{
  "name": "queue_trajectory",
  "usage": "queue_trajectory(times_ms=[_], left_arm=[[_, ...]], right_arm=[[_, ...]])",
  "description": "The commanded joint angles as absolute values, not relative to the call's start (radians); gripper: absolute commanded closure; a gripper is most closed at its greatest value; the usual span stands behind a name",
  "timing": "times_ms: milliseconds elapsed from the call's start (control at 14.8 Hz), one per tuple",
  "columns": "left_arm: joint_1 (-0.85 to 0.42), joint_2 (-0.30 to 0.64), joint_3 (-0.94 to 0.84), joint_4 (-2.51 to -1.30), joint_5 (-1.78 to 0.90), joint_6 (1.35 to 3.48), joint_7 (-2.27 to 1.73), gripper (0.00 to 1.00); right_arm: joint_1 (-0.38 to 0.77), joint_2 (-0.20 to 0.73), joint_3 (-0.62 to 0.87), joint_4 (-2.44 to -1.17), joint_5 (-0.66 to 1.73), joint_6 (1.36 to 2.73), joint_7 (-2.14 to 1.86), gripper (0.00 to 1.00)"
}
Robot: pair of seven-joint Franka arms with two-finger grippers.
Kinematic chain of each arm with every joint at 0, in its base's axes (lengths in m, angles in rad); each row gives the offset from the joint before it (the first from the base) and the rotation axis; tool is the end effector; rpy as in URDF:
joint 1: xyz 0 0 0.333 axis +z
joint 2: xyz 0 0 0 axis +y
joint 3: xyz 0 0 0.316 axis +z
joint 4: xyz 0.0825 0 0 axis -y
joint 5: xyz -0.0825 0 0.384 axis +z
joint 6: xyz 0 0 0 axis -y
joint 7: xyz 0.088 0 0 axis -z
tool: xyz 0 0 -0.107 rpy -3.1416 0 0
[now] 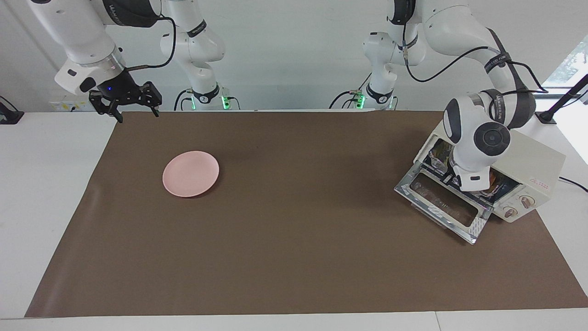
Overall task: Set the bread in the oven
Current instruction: 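Release the tray inside the oven and withdraw the left gripper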
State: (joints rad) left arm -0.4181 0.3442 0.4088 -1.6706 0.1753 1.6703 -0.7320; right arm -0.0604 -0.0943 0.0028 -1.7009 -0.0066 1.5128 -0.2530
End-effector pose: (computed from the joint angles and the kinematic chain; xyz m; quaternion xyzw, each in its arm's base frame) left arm 0.6123 -0.0109 0.4010 -0.9204 -0.3241 0.0914 0.1989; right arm 0.5158 -0.0304 0.6093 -0.9941 -0.0974 0.0468 0.0039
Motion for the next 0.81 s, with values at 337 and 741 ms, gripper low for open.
queue_trajectory(times_ms=[337, 741], left_arm=[[-0.408, 0.311, 0.407, -1.687, 0.221, 1.67, -0.723, 0.0], [-0.405, 0.308, 0.405, -1.548, 0.165, 1.674, -0.706, 0.0]], right_arm=[[-0.072, -0.109, 0.012, -1.706, -0.017, 1.5, -0.27, 0.0], [-0.072, -0.109, 0.012, -1.706, -0.017, 1.5, -0.27, 0.0]])
